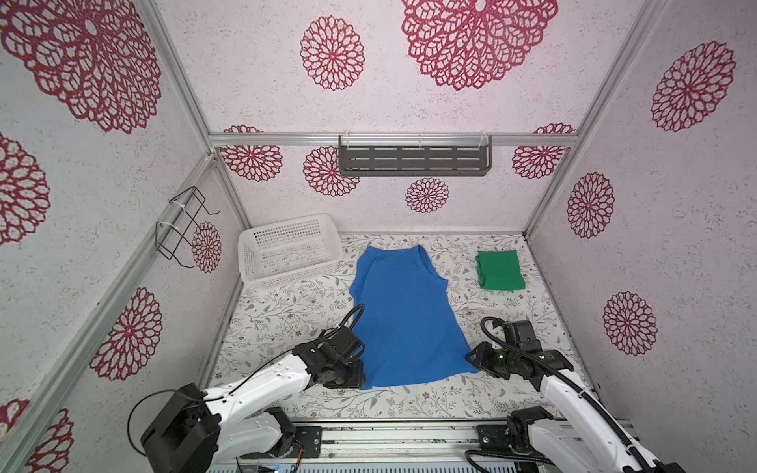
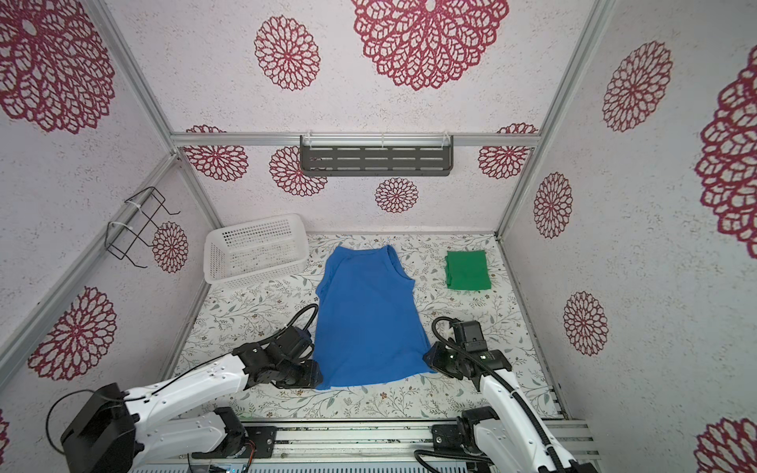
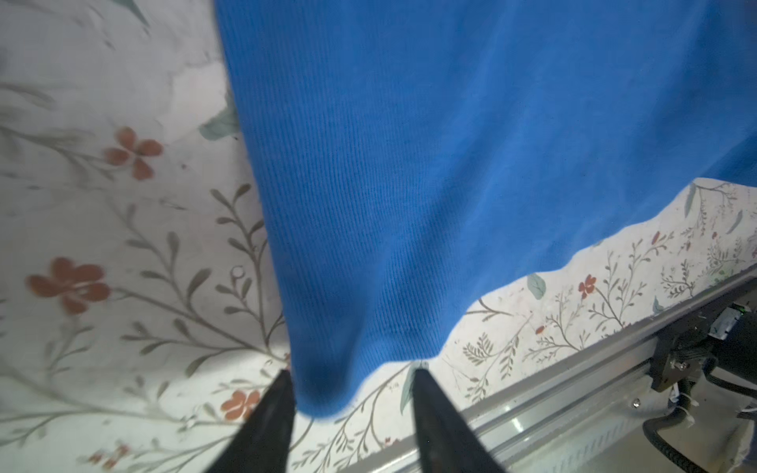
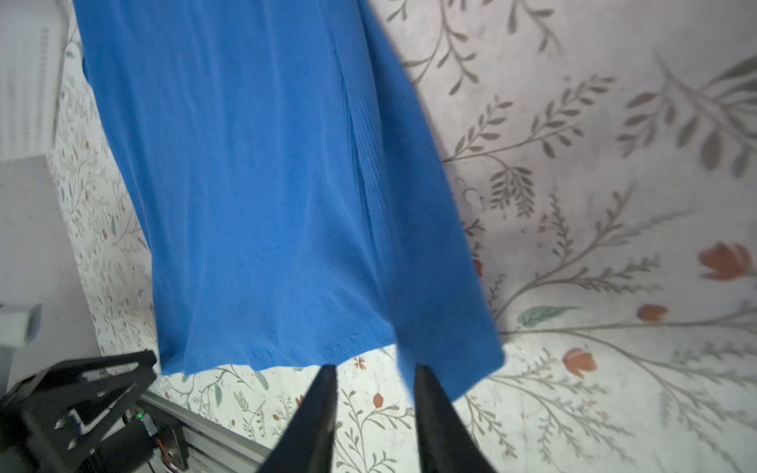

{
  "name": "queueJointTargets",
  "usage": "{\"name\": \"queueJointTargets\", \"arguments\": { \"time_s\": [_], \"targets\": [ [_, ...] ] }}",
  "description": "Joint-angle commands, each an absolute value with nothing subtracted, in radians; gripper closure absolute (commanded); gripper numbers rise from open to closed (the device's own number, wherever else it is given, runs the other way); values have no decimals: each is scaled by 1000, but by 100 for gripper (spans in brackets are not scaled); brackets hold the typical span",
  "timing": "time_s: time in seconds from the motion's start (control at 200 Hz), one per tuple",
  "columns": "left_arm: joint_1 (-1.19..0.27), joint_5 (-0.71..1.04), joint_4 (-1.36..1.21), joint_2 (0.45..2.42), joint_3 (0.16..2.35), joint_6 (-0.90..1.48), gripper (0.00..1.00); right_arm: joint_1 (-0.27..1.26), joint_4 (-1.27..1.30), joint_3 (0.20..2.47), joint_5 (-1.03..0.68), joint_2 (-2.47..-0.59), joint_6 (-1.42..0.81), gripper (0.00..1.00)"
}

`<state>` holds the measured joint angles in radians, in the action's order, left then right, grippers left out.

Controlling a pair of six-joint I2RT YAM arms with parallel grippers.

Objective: Fold and stack the tank tops
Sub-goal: 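Swing the hanging tank top down and lay it flat toward the robot with both grippers, then hold the near hem corners with both grippers and tug them apart to smooth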

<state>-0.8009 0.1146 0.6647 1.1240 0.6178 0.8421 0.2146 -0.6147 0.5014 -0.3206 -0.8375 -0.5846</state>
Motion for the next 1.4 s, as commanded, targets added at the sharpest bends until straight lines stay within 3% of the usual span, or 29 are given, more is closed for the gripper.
{"name": "queueJointTargets", "arguments": {
  "time_s": [0.0,0.16,0.335,0.485,0.626,0.786,0.966,1.131,1.396],
  "targets": [
    [-799,12,783,1049,715,872,38,226,-680,639,-168,-851,-550,61],
    [-798,24,813,1034,684,964,42,331,-706,699,-56,-915,-554,65],
    [-805,60,642,1000,557,1124,53,459,-688,689,44,-1025,-595,72],
    [-808,34,625,1025,572,1120,58,488,-673,676,143,-1097,-588,71],
    [-808,27,667,1074,615,1076,58,493,-599,653,146,-1146,-607,64],
    [-808,19,704,1094,641,1049,59,505,-604,647,155,-1189,-622,65],
    [-806,5,701,1084,638,1045,59,508,-589,619,158,-1204,-642,74],
    [-805,1,726,1079,644,1033,59,499,-633,633,220,-1199,-632,100],
    [-804,1,745,1049,644,1023,55,252,-638,613,142,-1073,-519,100]
  ]
}}
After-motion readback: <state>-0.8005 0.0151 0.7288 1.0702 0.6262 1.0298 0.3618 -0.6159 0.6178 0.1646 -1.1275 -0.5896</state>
